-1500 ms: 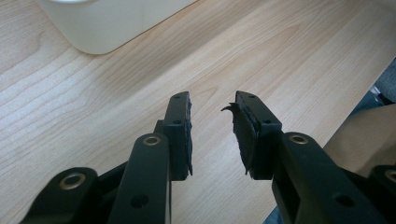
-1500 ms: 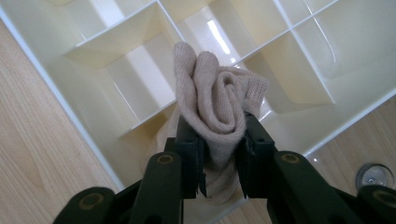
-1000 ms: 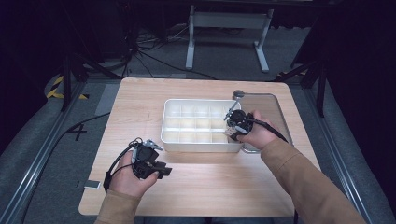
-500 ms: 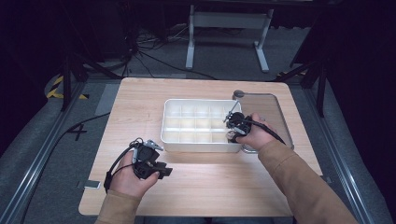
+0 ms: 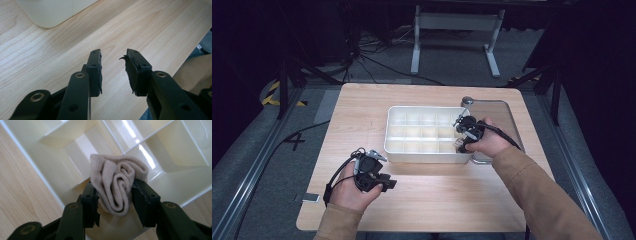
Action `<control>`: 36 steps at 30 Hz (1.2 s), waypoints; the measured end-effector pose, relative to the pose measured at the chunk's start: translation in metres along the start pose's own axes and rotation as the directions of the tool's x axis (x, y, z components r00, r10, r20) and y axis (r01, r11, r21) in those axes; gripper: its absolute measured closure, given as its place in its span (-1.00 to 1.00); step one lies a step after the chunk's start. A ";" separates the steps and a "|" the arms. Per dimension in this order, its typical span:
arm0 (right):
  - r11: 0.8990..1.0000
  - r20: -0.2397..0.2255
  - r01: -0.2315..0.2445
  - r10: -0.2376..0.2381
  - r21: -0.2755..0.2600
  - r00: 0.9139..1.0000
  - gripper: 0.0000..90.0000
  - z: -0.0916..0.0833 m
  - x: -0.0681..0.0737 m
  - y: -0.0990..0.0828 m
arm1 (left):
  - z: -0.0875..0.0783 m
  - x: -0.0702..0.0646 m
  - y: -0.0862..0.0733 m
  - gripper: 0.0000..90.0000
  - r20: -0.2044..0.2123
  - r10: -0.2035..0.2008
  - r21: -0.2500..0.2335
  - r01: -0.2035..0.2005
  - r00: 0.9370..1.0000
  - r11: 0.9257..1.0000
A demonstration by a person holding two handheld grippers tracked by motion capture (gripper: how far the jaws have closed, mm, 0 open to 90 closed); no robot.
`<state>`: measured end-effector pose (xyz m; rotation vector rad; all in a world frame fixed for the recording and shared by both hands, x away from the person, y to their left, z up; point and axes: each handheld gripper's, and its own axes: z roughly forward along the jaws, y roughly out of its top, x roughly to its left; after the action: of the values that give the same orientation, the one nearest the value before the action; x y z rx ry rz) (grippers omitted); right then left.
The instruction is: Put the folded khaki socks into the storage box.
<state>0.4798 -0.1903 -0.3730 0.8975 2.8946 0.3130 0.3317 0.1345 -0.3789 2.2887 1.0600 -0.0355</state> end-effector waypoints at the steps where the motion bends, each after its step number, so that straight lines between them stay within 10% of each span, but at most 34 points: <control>1: 1.000 0.000 0.000 0.000 -0.009 1.000 0.21 -0.003 0.001 0.001 | 0.000 0.000 0.000 0.46 0.000 0.000 0.001 0.000 1.000 1.000; 8: 0.998 0.046 -0.004 0.007 -0.059 0.999 0.40 -0.009 0.000 0.010 | 0.000 0.001 0.000 0.46 0.002 -0.001 0.000 0.001 1.000 1.000; 15: 1.000 0.031 -0.002 0.002 0.001 1.000 0.80 -0.002 -0.003 0.011 | -0.001 0.000 0.000 0.46 0.003 -0.002 -0.001 0.002 1.000 1.000; 24: 0.997 0.032 0.034 -0.036 0.075 0.999 0.81 0.021 0.003 0.010 | -0.001 -0.001 0.000 0.46 0.002 -0.002 -0.002 0.002 1.000 1.000; 36: 1.000 -0.019 -0.030 0.030 0.002 0.999 0.58 0.014 -0.001 0.003 | 0.000 0.001 0.000 0.46 0.005 -0.010 0.000 0.010 1.000 1.000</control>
<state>0.4843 -0.1866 -0.3855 0.9436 2.9021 0.3231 0.3321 0.1352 -0.3794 2.2821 1.0689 -0.0450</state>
